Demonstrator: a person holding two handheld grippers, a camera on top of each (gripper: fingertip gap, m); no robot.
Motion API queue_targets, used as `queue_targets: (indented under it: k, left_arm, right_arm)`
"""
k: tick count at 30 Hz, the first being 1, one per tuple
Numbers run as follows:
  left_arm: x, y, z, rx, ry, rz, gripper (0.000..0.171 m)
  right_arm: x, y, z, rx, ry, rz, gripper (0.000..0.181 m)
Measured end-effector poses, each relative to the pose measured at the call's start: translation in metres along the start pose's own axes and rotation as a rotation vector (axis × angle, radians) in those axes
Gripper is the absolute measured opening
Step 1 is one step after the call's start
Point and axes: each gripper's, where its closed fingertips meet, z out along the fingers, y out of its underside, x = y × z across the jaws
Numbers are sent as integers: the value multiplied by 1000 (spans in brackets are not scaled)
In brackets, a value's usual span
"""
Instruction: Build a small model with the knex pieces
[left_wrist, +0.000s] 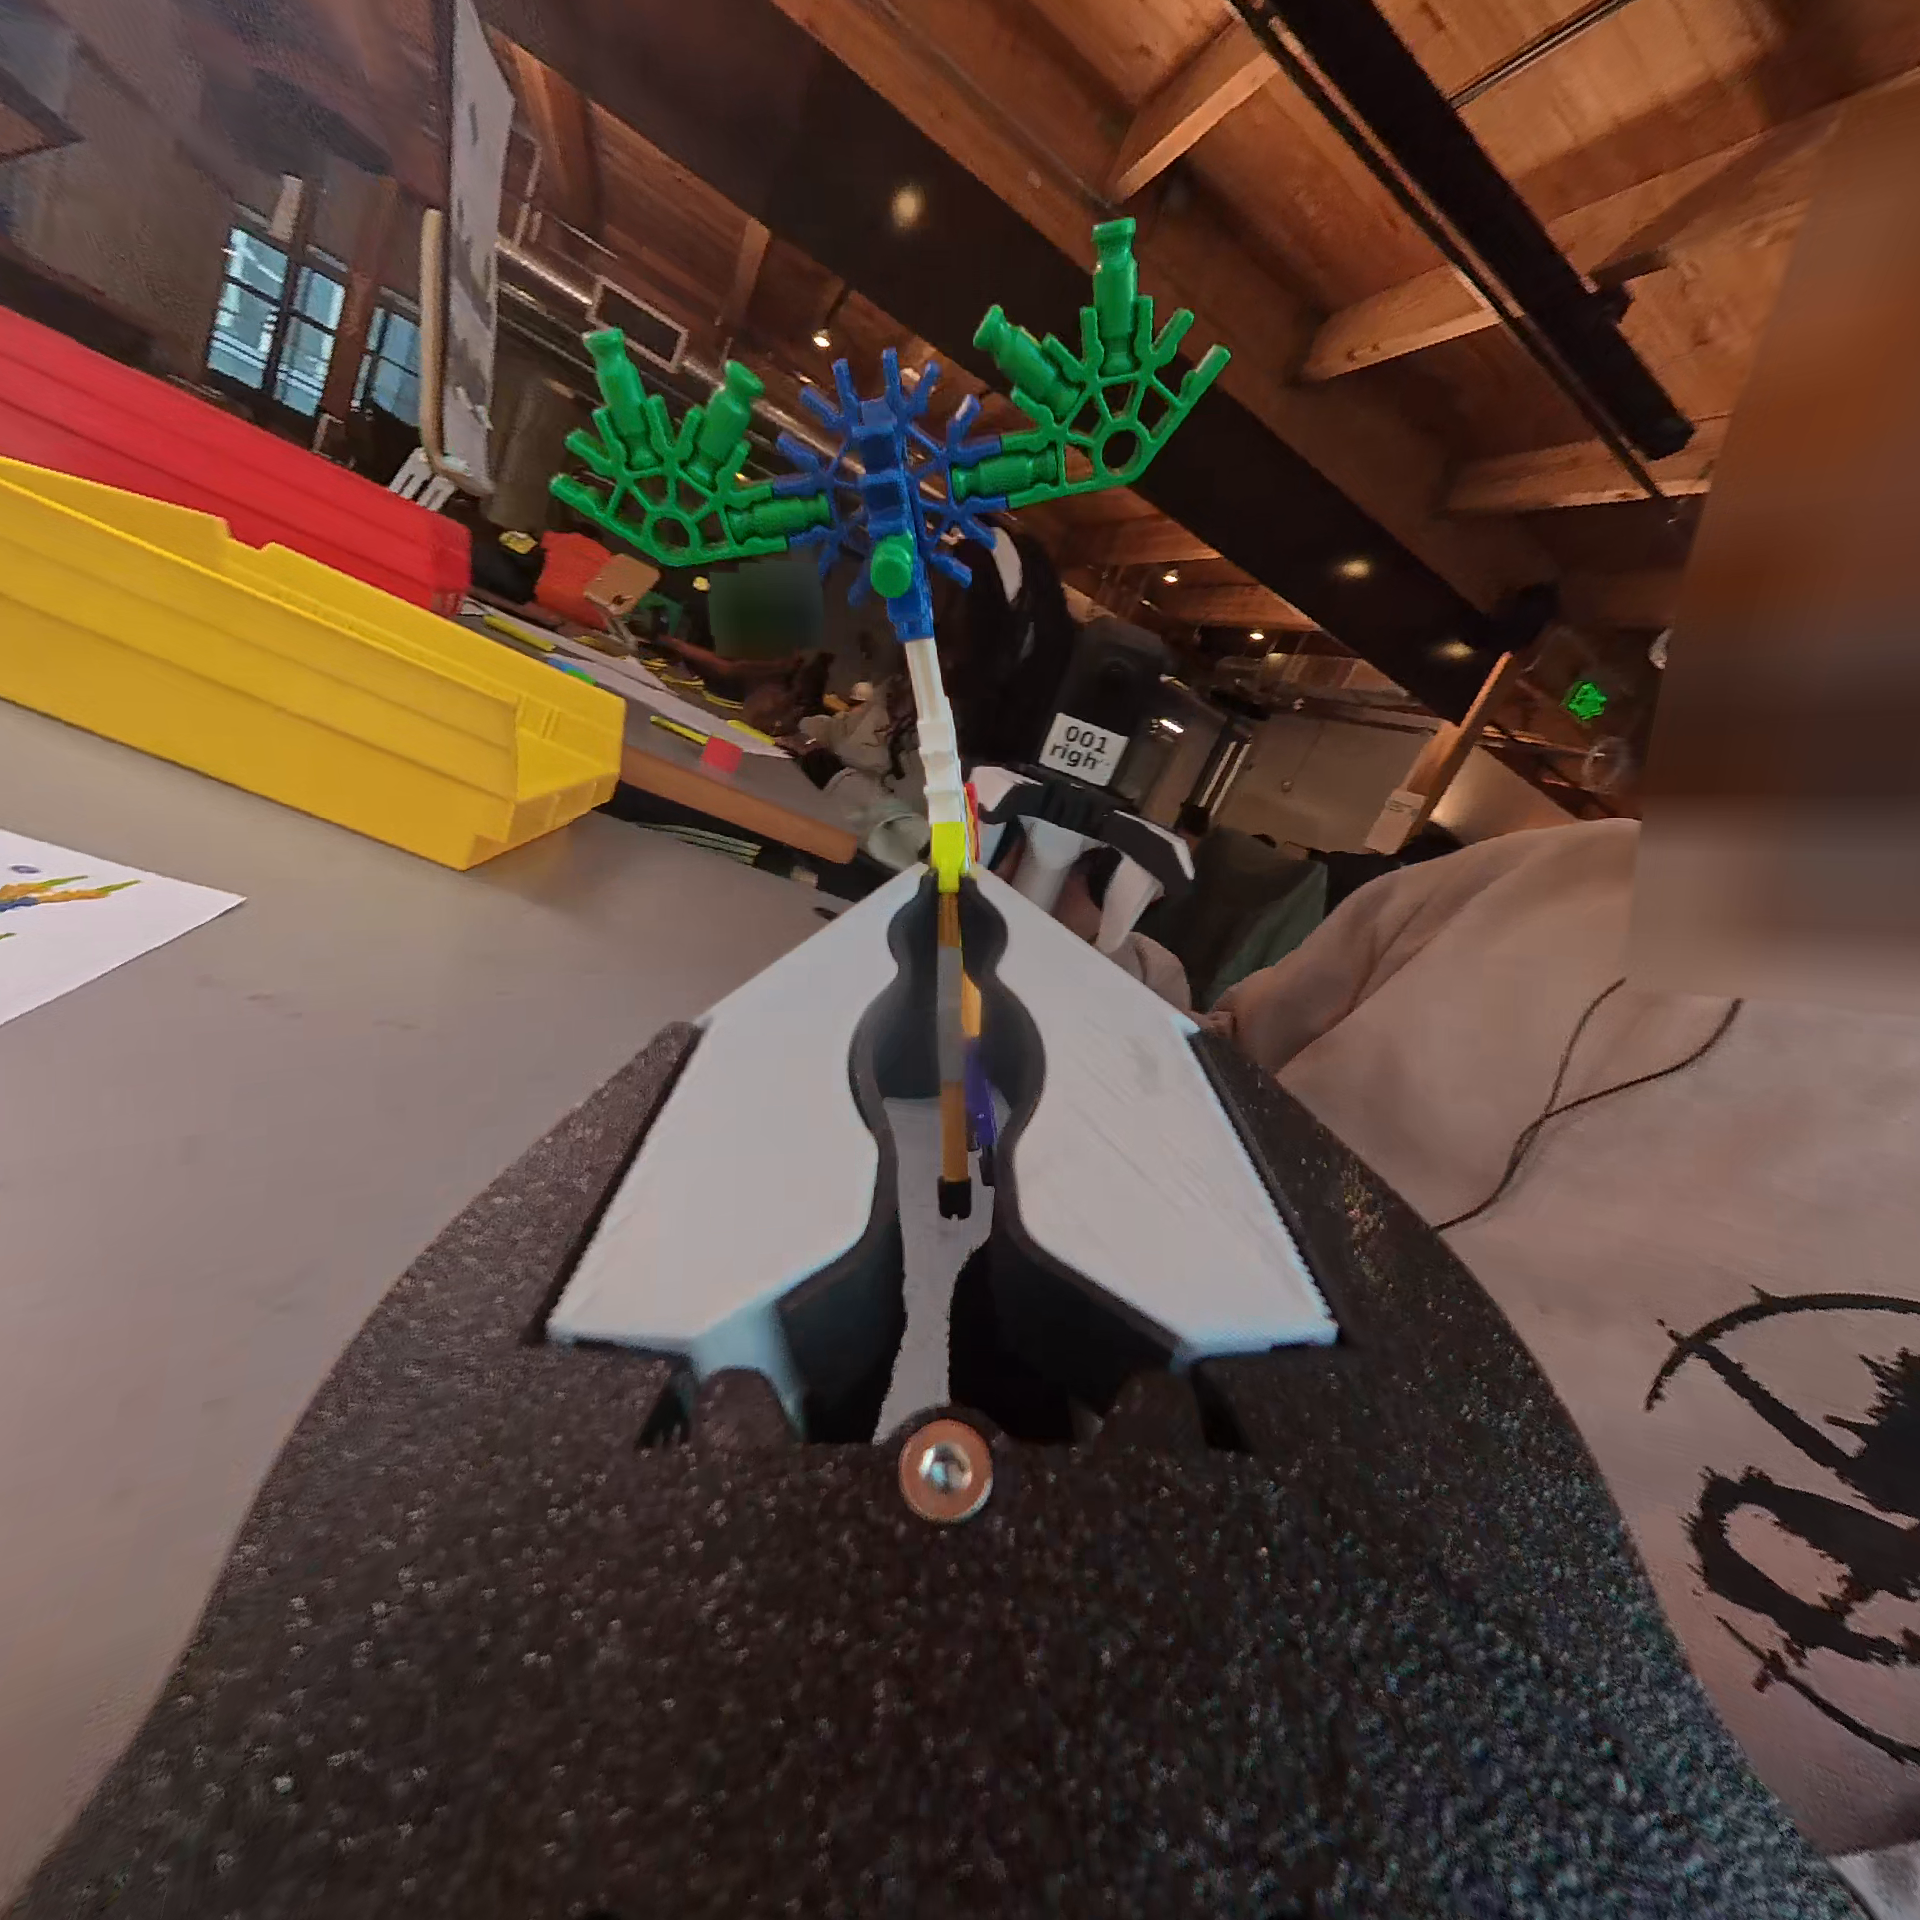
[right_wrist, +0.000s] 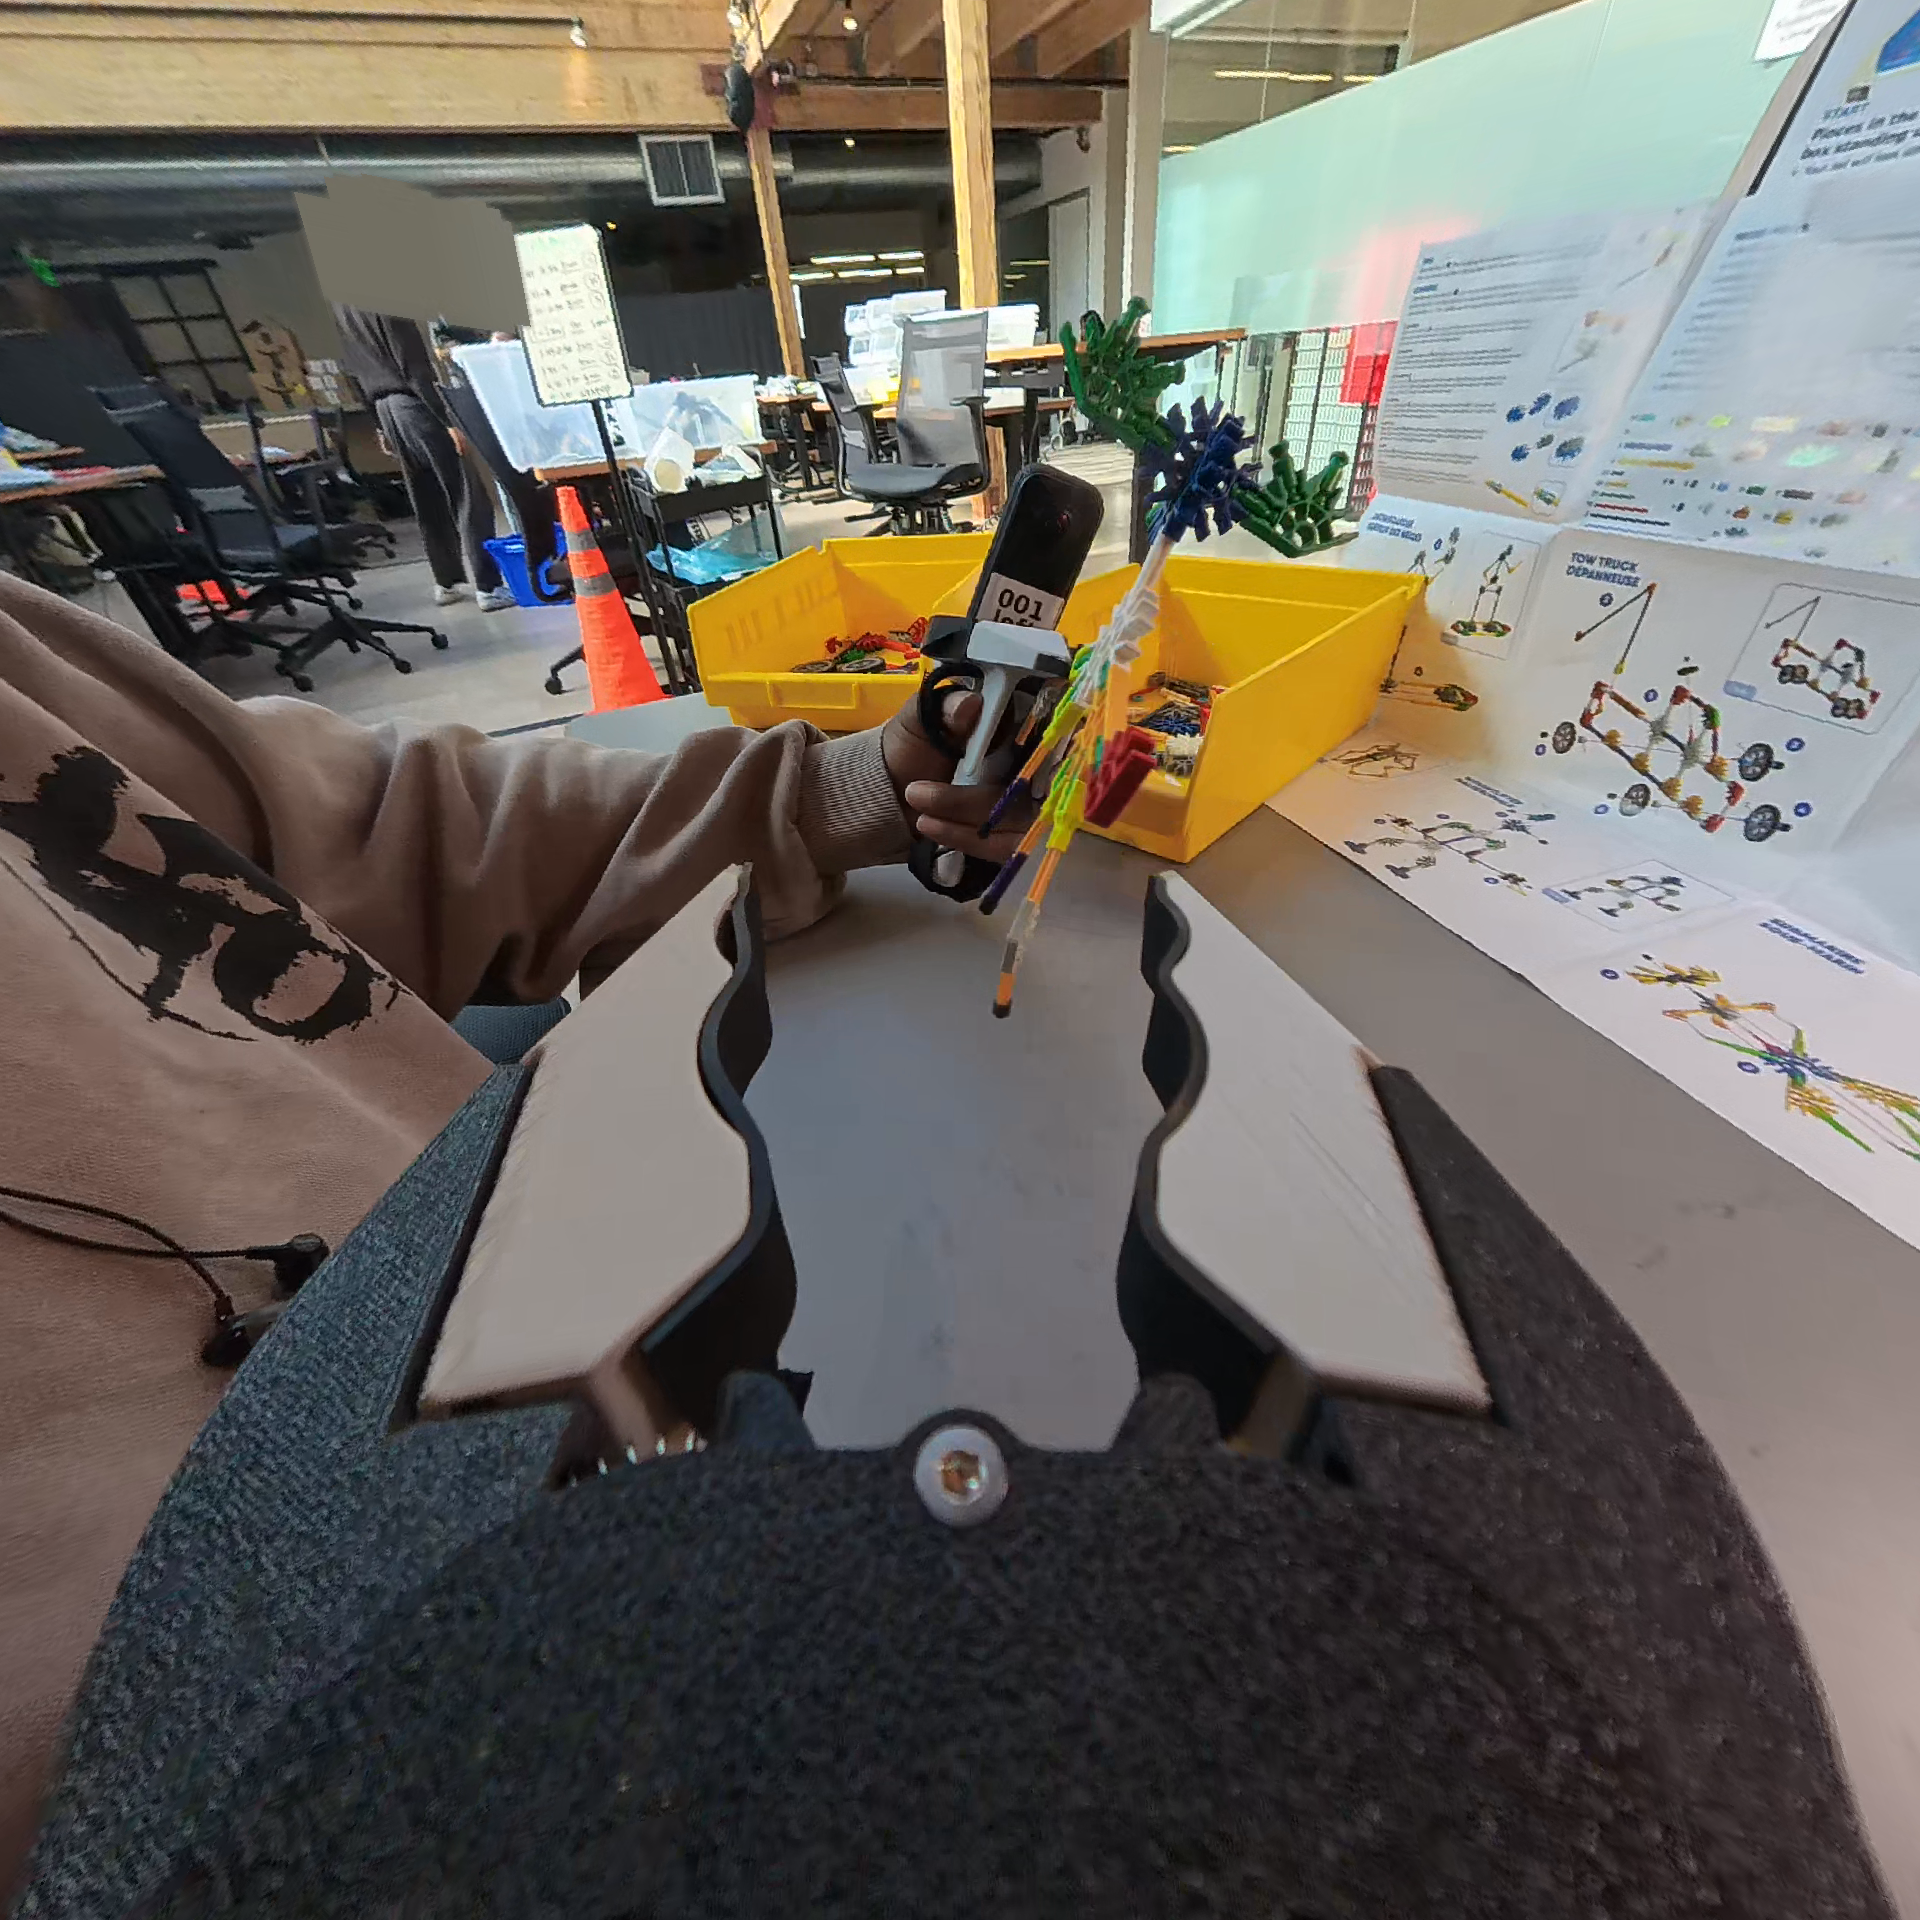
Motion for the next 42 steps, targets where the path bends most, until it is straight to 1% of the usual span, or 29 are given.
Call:
queue_targets:
  k: [3, 5, 8, 11, 16, 19, 22, 24, 27, 30, 32, 34, 37, 39, 40, 42]
  left_arm:
    - [20, 0, 0, 9, 104, -16, 2]
    - [37, 0, 0, 8, 192, -35, 2]
    - [58, 1, 0, -9, 282, -29, 3]
    - [73, 4, 2, -31, 343, -24, 3]
    - [83, 9, 7, -61, 381, -14, 3]
    - [84, 9, 12, -66, 371, 9, 3]
    - [80, 9, 19, -74, 321, 41, 2]
    - [72, 7, 23, -71, 262, 62, 2]
    - [53, -4, 29, -22, 117, 111, 2]
    - [23, -13, 32, -4, -114, 185, 3]
    - [4, -16, 29, -3, -256, 228, 3]
    - [-13, -20, 23, 2, -393, 271, 3]
    - [-31, -22, 12, -21, -575, 378, 3]
    - [-37, -24, 6, -33, -673, 450, 3]
    - [-40, -25, 3, -40, -727, 497, 3]
    - [-45, -29, -4, -80, -860, 645, 3]
  right_arm:
    - [1, -6, 0, -5, -37, -6, 75]
    - [-4, -10, 0, 5, -96, -4, 77]
    - [-11, -11, -1, 5, -201, 2, 91]
    - [-9, -12, -2, 38, -254, 5, 99]
    - [-1, -13, -6, 91, -330, 76, 101]
    - [5, -5, -2, 71, -310, 90, 100]
    - [4, 1, 1, 49, -288, 77, 97]
    - [6, 5, 3, 36, -244, 67, 93]
    - [16, 9, 4, 37, -115, 42, 88]
    - [31, 11, 2, 52, 59, 32, 85]
    - [40, 14, 1, 52, 168, 45, 82]
    - [44, 17, 2, 61, 252, 55, 82]
    - [38, 19, 10, 88, 313, 58, 84]
    - [36, 21, 18, 87, 354, 46, 85]
    - [35, 22, 23, 88, 371, 37, 86]
    - [32, 23, 33, 90, 391, 28, 86]
